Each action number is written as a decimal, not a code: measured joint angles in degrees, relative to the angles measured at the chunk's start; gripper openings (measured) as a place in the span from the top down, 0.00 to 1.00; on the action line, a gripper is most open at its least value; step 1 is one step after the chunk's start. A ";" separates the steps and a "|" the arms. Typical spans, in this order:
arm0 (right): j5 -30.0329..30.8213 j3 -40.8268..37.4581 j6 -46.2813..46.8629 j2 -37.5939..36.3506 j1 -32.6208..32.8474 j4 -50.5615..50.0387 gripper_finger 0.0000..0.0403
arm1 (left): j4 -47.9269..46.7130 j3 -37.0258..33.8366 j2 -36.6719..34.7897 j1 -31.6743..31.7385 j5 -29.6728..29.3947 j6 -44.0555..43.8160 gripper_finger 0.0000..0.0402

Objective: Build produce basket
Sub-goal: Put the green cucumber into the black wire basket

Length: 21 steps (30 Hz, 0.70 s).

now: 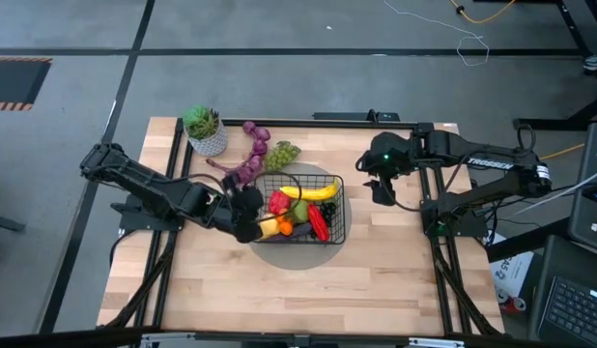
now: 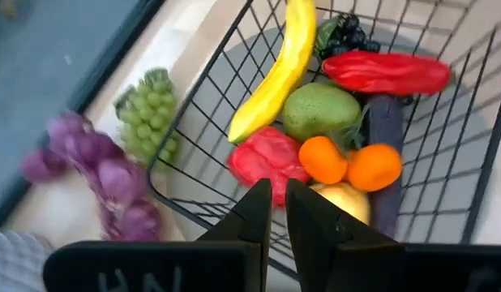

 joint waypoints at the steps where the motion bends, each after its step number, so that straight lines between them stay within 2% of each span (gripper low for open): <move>1: 0.00 0.00 -0.04 0.00 0.00 0.26 0.41 | -0.12 0.00 0.00 0.09 -0.48 2.77 0.92; 5: 0.00 0.00 0.11 0.00 0.00 1.17 0.41 | -0.48 0.00 0.00 0.22 -2.58 7.45 0.92; 8: 0.00 0.00 0.11 0.00 0.00 1.25 0.41 | -0.96 0.00 0.00 -0.16 -8.22 2.27 0.90; 12: 0.00 0.00 0.17 0.00 0.00 1.25 0.41 | -3.43 0.00 0.00 -1.15 -11.79 -1.64 0.79; 15: 0.00 0.00 0.18 0.00 0.00 1.24 0.41 | -6.29 0.00 0.00 -2.22 -12.14 -5.37 0.69; 18: 0.00 0.00 0.19 0.00 0.00 1.25 0.41 | -9.87 0.00 -0.05 -2.62 -12.03 -8.44 0.62; 21: 0.00 0.00 0.19 0.00 -0.01 1.23 0.41 | -12.15 0.00 -0.85 -2.83 -7.38 -8.99 0.61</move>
